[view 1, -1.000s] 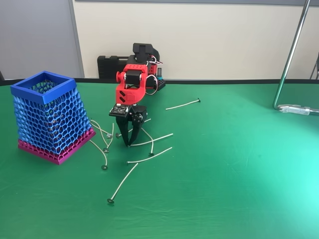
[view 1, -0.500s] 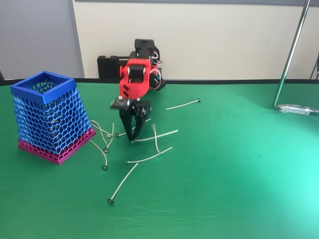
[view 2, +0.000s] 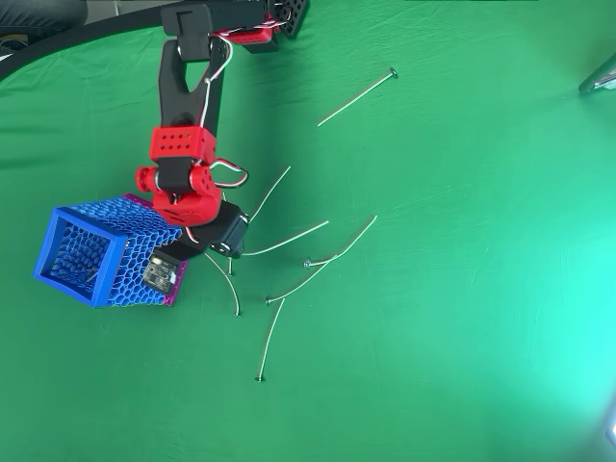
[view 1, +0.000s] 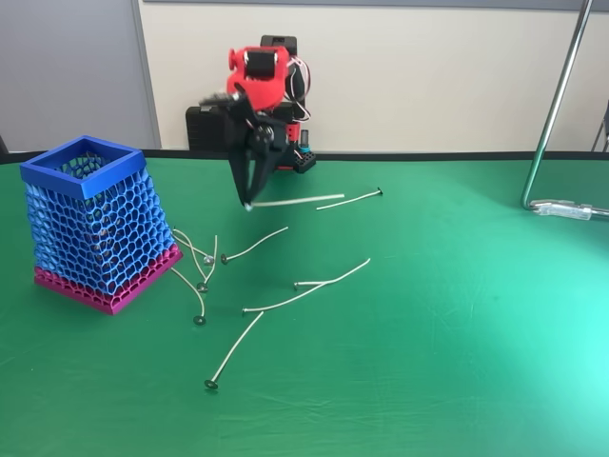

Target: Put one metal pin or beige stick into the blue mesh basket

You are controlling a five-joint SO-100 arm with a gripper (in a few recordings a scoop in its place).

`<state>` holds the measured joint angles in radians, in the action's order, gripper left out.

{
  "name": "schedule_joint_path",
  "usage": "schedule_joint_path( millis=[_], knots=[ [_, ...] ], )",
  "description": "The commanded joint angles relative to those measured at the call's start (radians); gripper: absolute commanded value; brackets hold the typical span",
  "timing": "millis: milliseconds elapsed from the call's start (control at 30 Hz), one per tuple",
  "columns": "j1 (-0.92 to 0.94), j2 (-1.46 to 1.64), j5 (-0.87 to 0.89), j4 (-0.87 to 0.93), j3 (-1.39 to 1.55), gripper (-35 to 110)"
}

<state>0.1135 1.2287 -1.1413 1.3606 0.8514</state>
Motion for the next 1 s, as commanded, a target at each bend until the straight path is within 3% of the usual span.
schedule_joint_path(
  millis=[0,467,967],
  knots=[
    [0.04,0.144,0.02,-0.011,0.026,1],
    [0.267,0.407,0.055,-0.021,0.04,1],
    [0.495,0.126,0.149,-0.025,-0.33,1]
  ],
)
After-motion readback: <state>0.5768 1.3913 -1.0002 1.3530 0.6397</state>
